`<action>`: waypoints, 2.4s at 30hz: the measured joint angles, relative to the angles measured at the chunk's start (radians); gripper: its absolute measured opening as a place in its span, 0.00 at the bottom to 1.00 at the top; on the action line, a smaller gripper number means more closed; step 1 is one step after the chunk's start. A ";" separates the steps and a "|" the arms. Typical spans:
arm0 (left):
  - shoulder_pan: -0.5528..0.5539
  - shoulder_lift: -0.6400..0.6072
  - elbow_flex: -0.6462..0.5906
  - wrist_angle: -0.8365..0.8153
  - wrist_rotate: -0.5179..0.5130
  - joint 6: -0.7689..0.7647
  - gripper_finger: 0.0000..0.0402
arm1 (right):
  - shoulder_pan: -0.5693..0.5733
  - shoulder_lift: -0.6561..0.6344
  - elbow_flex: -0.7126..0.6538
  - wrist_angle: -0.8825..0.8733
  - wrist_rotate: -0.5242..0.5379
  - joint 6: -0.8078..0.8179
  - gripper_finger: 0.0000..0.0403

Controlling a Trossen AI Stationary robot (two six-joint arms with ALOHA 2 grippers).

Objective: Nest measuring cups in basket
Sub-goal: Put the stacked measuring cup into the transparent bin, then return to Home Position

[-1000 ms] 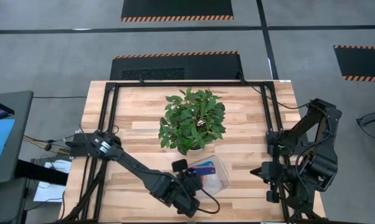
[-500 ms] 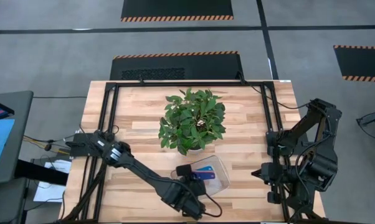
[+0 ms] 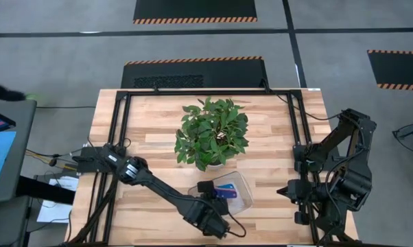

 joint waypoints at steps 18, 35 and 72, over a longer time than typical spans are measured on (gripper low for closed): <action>0.036 -0.004 0.062 -0.009 0.136 0.009 0.64 | 0.000 0.000 0.000 0.001 -0.053 0.007 0.07; -0.138 -0.213 0.008 -0.312 0.281 -0.419 0.65 | 0.005 0.000 0.000 -0.003 -0.091 0.040 0.07; -0.560 -0.890 -1.030 -0.111 -0.031 -0.746 0.03 | -0.465 0.463 -0.163 0.224 -0.306 0.446 0.03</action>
